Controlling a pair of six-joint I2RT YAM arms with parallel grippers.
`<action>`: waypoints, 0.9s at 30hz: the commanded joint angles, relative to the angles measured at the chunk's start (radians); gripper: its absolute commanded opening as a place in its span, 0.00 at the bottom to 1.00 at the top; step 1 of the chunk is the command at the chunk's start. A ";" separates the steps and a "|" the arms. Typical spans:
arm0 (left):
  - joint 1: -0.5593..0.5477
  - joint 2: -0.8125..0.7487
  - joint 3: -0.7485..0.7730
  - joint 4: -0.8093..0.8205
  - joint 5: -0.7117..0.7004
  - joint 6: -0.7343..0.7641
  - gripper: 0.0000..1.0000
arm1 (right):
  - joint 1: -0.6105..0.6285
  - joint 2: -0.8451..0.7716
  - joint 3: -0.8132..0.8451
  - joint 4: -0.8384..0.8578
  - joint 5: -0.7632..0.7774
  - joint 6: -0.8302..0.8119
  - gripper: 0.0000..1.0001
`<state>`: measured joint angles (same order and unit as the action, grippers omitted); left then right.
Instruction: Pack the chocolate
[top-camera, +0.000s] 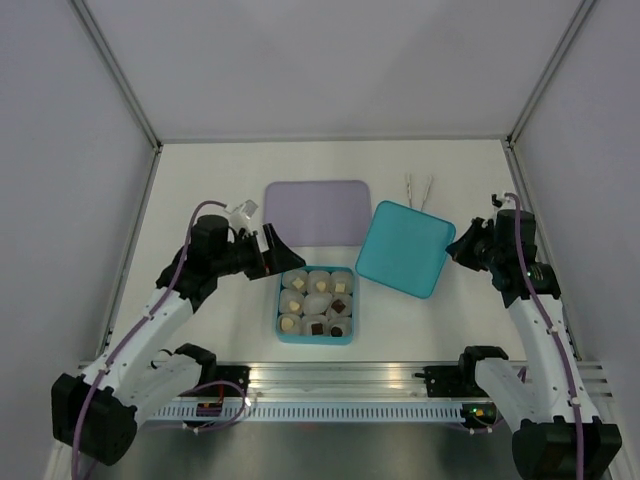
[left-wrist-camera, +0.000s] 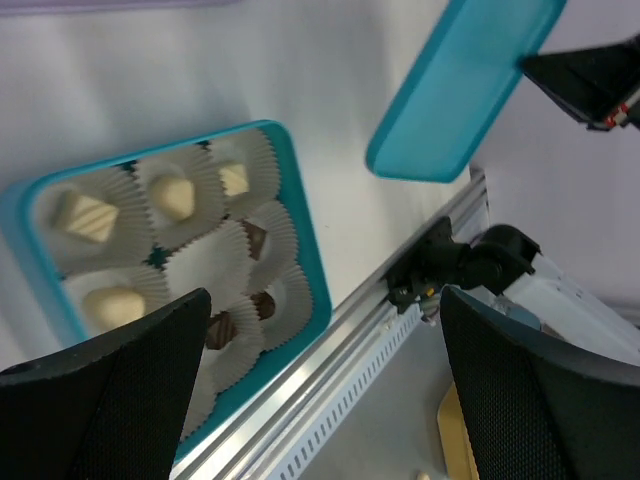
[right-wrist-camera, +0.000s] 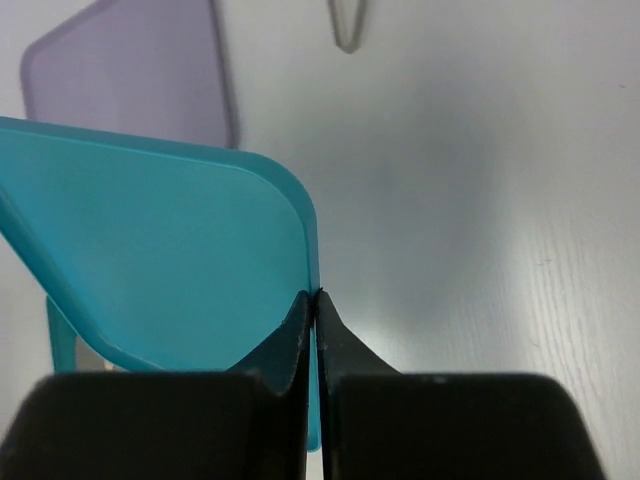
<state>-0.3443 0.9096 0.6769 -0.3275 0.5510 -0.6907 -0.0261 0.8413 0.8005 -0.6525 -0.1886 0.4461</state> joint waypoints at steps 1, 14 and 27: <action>-0.099 0.078 0.085 0.149 0.059 0.023 1.00 | 0.057 0.005 0.083 0.002 -0.106 -0.015 0.00; -0.289 0.411 0.282 0.280 0.049 0.022 0.88 | 0.250 0.079 0.124 0.100 -0.259 0.042 0.00; -0.291 0.325 0.322 0.117 -0.126 -0.185 0.02 | 0.420 0.024 0.200 0.037 -0.062 -0.276 0.57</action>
<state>-0.6350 1.2980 0.9298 -0.1131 0.5167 -0.7639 0.3115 0.9482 0.9257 -0.6209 -0.3763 0.3065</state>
